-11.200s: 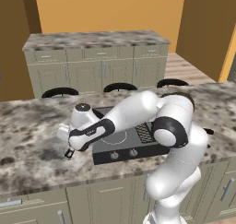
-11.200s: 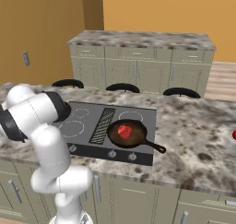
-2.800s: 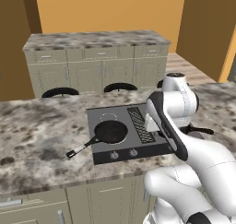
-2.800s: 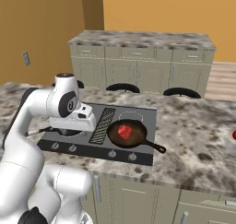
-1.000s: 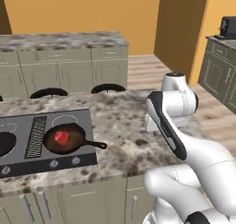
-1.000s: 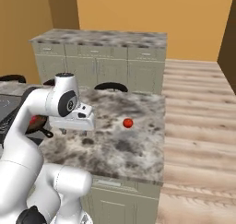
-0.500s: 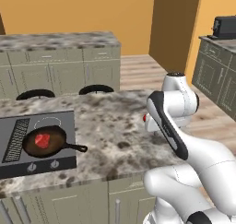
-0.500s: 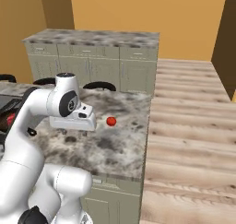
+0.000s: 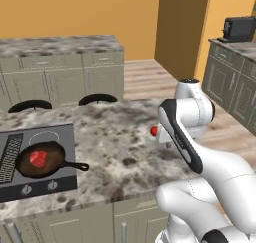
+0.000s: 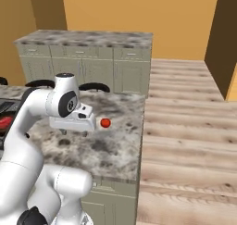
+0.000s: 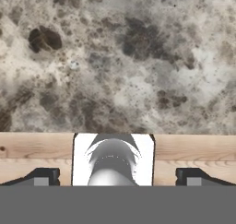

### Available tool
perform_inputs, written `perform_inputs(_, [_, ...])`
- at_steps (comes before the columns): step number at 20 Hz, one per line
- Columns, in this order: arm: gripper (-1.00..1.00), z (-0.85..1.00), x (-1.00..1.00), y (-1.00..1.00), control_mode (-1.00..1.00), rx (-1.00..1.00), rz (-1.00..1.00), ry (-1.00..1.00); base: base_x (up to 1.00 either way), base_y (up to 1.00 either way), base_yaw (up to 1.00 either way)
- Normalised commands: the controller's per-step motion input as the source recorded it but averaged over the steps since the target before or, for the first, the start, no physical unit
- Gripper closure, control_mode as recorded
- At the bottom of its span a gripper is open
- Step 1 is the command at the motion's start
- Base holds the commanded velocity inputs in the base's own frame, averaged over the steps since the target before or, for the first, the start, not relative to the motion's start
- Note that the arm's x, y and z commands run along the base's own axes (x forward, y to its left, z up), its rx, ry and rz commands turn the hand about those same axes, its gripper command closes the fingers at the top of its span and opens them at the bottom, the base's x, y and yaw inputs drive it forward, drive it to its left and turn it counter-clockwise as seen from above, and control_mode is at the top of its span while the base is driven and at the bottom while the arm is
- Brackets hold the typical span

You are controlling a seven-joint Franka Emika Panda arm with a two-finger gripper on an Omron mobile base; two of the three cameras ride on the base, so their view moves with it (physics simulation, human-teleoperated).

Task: Place both pans onto different burners. Then place the tomato and the steak on different pans.

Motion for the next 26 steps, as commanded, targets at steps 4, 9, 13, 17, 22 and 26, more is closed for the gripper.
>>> perform_inputs(4, [-1.0, 0.0, 0.0, 0.0, 1.0, 0.0, 0.0, 0.0, 0.22, -0.31, 0.0])
perform_inputs(9, [-1.0, 0.0, 0.0, 0.0, 1.0, 0.0, 0.0, 0.0, 0.33, -0.18, 0.0])
perform_inputs(13, [-1.0, 0.0, 0.0, 0.0, 1.0, 0.0, 0.0, 0.0, 0.41, -0.02, 0.0])
perform_inputs(17, [-1.0, 0.0, 0.0, 0.0, 1.0, 0.0, 0.0, 0.0, 0.31, 0.0, 0.0])
perform_inputs(22, [-1.0, 0.0, 0.02, -0.01, -1.0, 0.0, 0.0, 0.0, 0.08, 0.0, 0.0])
perform_inputs(26, [-1.0, 0.0, 0.59, -0.03, -1.0, 0.01, 0.0, 0.03, 0.0, 0.0, 0.0])
